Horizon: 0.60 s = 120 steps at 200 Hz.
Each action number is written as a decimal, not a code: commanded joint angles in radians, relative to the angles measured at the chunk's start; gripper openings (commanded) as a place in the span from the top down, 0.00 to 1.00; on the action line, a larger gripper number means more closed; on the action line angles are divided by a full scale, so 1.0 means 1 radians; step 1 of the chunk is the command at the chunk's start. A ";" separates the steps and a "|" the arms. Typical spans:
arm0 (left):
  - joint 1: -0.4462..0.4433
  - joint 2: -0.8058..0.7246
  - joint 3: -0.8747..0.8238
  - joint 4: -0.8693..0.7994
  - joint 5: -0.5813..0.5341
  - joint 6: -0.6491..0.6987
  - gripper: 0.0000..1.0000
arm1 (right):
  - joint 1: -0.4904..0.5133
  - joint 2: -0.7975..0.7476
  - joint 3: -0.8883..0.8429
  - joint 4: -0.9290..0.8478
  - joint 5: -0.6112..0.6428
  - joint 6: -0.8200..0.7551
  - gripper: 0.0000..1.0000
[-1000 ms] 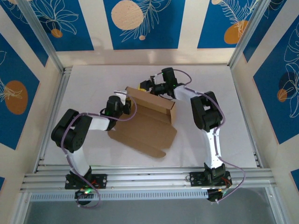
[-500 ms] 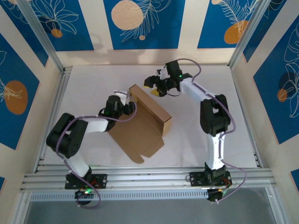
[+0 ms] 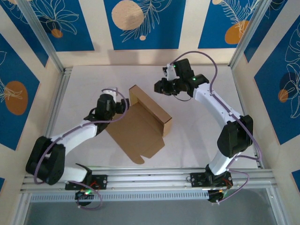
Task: Fold the paper box
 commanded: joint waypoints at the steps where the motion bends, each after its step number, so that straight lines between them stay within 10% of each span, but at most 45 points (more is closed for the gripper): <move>1: 0.005 -0.079 0.089 -0.230 0.003 -0.074 0.01 | 0.051 -0.022 -0.040 -0.095 -0.074 -0.061 0.80; 120: 0.051 -0.291 0.047 -0.328 0.214 -0.193 0.00 | -0.070 0.177 -0.035 -0.054 -0.098 -0.018 0.81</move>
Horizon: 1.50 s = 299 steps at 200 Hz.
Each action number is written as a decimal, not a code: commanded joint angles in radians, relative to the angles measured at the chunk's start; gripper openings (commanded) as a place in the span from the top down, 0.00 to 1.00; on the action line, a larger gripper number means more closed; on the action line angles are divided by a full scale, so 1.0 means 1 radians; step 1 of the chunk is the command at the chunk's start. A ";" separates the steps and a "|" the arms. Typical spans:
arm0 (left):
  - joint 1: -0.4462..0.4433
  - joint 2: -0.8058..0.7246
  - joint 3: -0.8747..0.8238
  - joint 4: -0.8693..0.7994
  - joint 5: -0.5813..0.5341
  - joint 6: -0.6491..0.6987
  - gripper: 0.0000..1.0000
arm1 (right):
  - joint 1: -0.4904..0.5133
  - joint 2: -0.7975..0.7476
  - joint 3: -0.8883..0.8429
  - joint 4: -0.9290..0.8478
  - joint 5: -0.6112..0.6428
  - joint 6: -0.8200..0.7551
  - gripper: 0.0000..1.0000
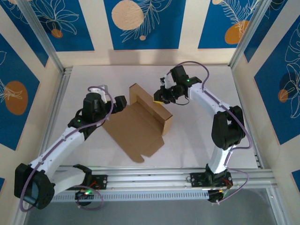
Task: Fold the paper box
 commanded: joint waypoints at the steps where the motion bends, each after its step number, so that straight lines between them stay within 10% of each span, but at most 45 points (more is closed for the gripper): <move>1: 0.005 -0.030 0.002 -0.059 0.033 -0.009 0.00 | -0.017 0.045 0.011 -0.025 0.025 0.000 0.81; 94: 0.006 -0.079 0.079 -0.174 -0.067 0.061 0.00 | -0.152 0.064 -0.209 0.134 0.113 0.112 0.81; 159: 0.006 -0.032 0.280 -0.166 0.019 0.170 0.00 | 0.019 0.003 -0.433 0.253 0.192 0.226 0.71; 203: 0.011 -0.014 0.312 -0.261 -0.082 0.163 0.00 | 0.043 -0.196 -0.292 0.099 0.380 0.042 0.71; 299: 0.158 -0.016 0.378 -0.417 -0.091 0.197 0.00 | 0.214 -0.065 -0.024 0.050 -0.027 -0.049 0.76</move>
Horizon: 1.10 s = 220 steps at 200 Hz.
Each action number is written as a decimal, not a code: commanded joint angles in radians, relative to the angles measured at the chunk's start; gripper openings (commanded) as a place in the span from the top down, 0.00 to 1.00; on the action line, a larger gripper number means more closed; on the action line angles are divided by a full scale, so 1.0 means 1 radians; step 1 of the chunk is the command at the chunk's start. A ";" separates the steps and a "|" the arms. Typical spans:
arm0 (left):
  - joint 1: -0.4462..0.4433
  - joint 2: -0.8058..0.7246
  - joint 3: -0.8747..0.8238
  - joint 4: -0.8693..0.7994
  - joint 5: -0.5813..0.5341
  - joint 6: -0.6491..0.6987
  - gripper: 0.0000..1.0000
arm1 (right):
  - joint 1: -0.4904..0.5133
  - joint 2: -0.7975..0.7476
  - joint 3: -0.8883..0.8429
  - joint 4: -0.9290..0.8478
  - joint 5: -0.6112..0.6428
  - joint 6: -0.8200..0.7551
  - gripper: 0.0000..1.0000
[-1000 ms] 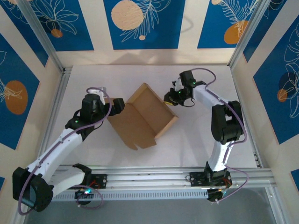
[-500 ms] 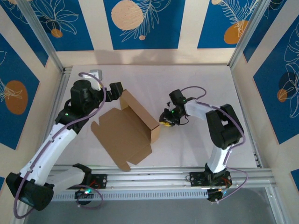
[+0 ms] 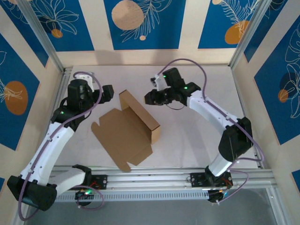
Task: Fold the paper box
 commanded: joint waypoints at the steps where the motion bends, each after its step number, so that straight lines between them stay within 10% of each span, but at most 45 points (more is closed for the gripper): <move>1: 0.038 -0.009 0.034 -0.036 0.026 0.005 0.00 | 0.024 0.085 0.023 -0.046 -0.087 -0.020 0.76; 92: 0.076 -0.102 0.193 -0.092 -0.045 0.014 0.00 | -0.237 0.182 -0.240 0.201 0.074 0.171 0.81; 220: 0.076 0.031 -0.282 0.073 0.094 -0.422 0.00 | -0.083 0.051 -0.483 0.289 0.121 0.249 0.73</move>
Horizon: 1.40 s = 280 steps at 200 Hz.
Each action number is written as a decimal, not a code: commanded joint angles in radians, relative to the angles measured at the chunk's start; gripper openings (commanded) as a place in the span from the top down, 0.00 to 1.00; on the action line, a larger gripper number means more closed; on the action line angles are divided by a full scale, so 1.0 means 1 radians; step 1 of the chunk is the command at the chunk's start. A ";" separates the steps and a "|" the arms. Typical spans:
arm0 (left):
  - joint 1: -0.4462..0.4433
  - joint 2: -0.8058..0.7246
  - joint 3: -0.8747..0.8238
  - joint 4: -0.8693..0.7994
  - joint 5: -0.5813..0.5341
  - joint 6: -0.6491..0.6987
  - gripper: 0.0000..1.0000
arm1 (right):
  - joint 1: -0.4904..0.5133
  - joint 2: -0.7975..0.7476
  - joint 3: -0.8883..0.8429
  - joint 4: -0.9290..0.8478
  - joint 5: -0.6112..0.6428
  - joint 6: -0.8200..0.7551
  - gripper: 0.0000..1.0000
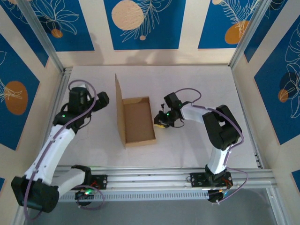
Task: Fold the paper box
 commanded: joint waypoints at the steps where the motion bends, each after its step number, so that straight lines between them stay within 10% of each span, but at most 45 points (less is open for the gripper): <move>1: 0.012 0.044 -0.086 0.113 0.075 -0.150 0.00 | -0.007 -0.095 -0.035 0.031 0.007 0.000 0.73; 87: -0.031 0.707 0.477 0.199 0.560 -0.038 0.00 | 0.239 -0.001 0.102 0.077 -0.131 0.050 0.64; 108: -0.033 0.805 0.693 -0.003 0.476 0.097 0.00 | 0.249 -0.023 0.146 0.028 -0.061 0.045 0.56; 179: 0.033 0.541 0.672 -0.023 0.219 0.192 0.00 | 0.151 -0.252 0.324 -0.177 0.082 -0.010 0.35; 237: 0.056 0.230 0.438 -0.210 0.030 -0.137 0.00 | -0.060 -0.248 0.511 -0.295 0.442 -0.204 0.16; 280: 0.141 0.102 0.188 -0.010 0.222 0.043 0.00 | -0.211 -0.210 0.336 0.042 0.297 -0.521 0.17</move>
